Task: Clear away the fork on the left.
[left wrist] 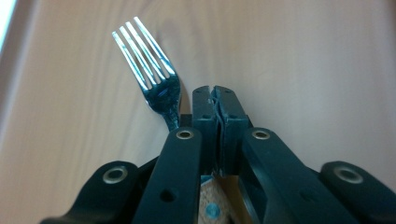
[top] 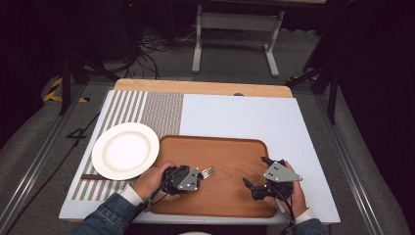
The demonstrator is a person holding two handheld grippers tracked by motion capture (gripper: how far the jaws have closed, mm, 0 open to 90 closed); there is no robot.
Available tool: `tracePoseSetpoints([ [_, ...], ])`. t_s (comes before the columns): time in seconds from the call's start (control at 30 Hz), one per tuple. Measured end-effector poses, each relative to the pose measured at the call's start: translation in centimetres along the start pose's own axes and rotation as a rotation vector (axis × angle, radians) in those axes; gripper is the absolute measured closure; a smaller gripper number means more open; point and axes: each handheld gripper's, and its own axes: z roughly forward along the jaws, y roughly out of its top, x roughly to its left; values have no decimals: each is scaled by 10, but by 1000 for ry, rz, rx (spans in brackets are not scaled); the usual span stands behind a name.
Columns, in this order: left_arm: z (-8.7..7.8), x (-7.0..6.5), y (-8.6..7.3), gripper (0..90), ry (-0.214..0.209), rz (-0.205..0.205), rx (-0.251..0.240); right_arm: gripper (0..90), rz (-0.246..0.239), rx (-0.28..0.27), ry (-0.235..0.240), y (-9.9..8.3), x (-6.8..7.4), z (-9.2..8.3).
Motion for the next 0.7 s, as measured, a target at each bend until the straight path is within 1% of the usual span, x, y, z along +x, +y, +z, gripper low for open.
tracePoseSetpoints([
  [0.03,-1,2,-2,883,5,-6,8,71,-1,1,-1,0,0,0],
  [0.1,-4,5,-6,885,27,-4,33,71,-3,2,1,0,1,0],
  [0.13,-5,6,-8,884,32,-10,34,71,-5,1,-1,0,1,0],
  [0.2,-7,10,-15,883,50,-39,39,71,-7,-7,-4,1,1,-1],
  [0.3,-11,15,-22,884,66,-72,51,71,-9,-8,-4,0,1,-1],
  [0.33,-11,15,-22,883,66,-72,51,71,-7,-5,-3,0,1,-1],
  [0.37,-13,17,-26,877,76,-89,57,71,-7,-5,-3,0,1,0],
  [0.53,-18,21,-35,873,97,-123,82,71,-7,-6,-3,0,1,-1],
  [0.57,-19,22,-37,872,108,-128,87,71,-6,-5,-2,0,1,-1],
  [0.63,-22,23,-41,873,110,-146,95,72,-11,1,-1,0,1,0],
  [0.7,-24,23,-44,871,120,-150,111,72,-11,2,1,0,1,0],
])
